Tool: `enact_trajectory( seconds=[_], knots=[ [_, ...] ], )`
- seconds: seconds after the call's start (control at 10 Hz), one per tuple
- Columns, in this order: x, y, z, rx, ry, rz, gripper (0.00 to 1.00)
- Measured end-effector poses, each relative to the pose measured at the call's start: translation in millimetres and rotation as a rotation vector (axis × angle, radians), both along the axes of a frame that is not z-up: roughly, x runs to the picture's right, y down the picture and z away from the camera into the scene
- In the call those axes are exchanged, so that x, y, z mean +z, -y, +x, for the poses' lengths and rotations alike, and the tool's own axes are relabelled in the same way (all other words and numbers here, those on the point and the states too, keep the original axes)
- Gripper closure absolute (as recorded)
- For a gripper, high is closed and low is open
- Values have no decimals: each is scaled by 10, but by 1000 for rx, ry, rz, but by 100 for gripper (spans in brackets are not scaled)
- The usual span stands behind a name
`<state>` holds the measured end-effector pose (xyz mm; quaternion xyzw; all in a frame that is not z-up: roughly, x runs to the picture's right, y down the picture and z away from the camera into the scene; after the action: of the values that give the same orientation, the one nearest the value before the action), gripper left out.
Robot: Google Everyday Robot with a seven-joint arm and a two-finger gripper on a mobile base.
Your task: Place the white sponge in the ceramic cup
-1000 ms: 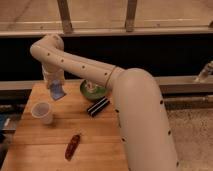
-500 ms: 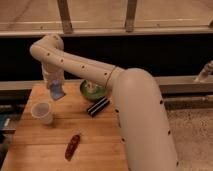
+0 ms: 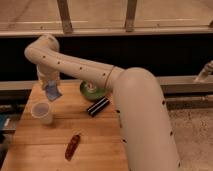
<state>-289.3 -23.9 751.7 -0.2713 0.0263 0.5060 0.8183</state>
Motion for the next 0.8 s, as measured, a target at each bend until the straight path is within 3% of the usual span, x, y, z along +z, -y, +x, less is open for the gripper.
enact_trajectory(
  seconds=[0.8],
  knots=[
    [-39, -129, -503, -40, 124, -6, 86]
  ],
)
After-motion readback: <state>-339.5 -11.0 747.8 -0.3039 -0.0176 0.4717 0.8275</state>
